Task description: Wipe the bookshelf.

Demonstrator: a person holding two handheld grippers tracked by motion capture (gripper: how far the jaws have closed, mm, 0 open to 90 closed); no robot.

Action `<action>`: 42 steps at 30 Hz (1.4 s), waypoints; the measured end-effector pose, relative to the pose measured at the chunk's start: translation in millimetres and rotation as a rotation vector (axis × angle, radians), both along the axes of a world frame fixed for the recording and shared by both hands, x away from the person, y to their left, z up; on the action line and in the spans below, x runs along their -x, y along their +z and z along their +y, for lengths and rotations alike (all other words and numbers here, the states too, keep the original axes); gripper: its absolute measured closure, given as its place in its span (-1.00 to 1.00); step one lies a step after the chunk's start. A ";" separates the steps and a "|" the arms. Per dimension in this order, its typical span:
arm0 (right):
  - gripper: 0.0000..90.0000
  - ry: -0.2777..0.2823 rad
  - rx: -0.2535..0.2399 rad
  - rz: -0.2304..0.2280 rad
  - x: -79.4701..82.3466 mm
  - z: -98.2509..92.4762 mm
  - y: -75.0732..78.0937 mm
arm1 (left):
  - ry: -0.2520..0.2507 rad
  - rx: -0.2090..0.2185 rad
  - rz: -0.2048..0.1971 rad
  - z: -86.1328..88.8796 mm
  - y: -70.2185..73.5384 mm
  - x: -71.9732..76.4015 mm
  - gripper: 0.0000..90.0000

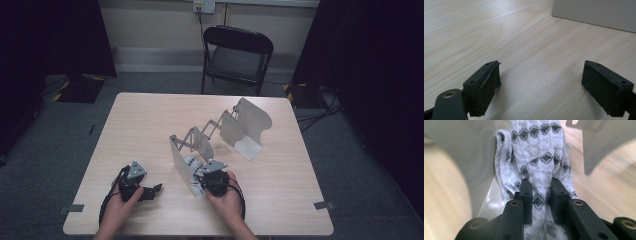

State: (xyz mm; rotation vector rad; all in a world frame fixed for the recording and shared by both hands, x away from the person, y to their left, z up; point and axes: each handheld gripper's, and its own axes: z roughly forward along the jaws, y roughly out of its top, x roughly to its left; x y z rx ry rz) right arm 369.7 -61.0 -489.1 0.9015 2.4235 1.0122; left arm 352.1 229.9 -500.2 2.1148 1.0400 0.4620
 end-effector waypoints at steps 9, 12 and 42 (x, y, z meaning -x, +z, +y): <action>0.76 -0.017 -0.028 0.065 14.8 -15.7 9.3 | 0.000 0.001 0.000 0.0 0.0 0.0 -0.67; 0.76 -0.039 -0.095 0.020 15.7 -18.4 20.8 | 0.002 -0.002 0.000 -0.1 0.1 0.0 -0.67; 0.76 -0.036 -0.185 -0.066 -18.7 22.7 50.5 | 0.000 0.000 0.000 0.0 0.0 0.0 -0.67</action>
